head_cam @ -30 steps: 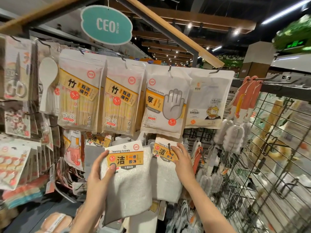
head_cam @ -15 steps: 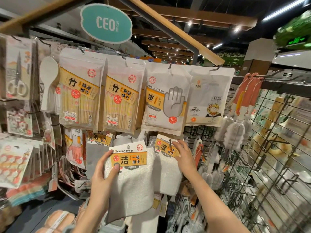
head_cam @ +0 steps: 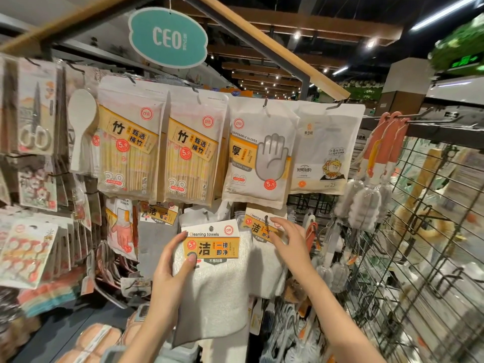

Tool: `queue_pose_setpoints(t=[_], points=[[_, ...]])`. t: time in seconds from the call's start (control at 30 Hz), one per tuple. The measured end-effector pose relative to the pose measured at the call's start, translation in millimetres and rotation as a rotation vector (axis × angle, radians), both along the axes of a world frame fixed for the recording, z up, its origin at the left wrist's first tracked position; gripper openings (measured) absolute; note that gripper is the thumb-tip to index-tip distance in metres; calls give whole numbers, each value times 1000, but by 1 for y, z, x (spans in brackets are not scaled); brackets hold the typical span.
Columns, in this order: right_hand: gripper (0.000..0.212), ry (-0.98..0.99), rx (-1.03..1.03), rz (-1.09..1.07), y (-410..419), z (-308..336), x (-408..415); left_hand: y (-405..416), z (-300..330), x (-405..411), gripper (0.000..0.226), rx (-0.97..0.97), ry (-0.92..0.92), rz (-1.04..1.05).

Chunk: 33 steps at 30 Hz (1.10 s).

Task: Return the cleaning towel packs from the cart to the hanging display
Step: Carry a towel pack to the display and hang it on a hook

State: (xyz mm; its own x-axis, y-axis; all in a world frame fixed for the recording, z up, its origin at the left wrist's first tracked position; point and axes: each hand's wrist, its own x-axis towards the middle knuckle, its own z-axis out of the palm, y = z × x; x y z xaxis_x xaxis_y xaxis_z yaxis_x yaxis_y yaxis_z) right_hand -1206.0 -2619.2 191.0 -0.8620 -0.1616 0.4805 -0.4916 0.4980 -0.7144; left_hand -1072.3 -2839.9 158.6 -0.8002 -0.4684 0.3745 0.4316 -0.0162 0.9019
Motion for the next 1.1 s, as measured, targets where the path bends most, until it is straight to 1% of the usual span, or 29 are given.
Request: queue_pose_setpoints(t=[0.07,0.13,0.2,0.27,0.33,0.4,0.53,0.6,0.7,0.8,0.87,1.0,1.1], points=[[30,-19,-56,104,-9,13,14,2,-2,0,43,5,-6,-9],[33,-66,-44,198,-18,23,26,6,-3,-1,43,26,-12,-33],[48,-167,-29,300,-24,27,35,12,-3,-1,44,43,-18,-71],[65,-202,21,358,-27,27,40,18,-3,-1,45,15,-16,-91],[69,-173,68,371,-27,24,41,22,-2,0,45,-9,-22,-107],[65,-180,42,371,-25,23,42,23,-3,0,46,-4,-34,-119],[47,-234,-33,363,-18,26,41,21,-2,1,49,-13,-43,-131],[42,-258,-52,357,-15,26,40,22,-2,1,52,-7,-29,-150],[40,-271,-41,337,-13,24,38,24,-2,1,52,-35,-18,-161],[37,-259,-72,315,-9,23,32,22,-2,2,46,-130,-19,-120],[37,-250,-108,299,-6,23,28,18,-2,2,44,-158,-41,-85],[38,-225,-188,179,3,23,16,9,-1,1,34,-189,-57,-49],[39,-233,-192,100,5,21,7,2,-2,2,24,-258,-79,-20]])
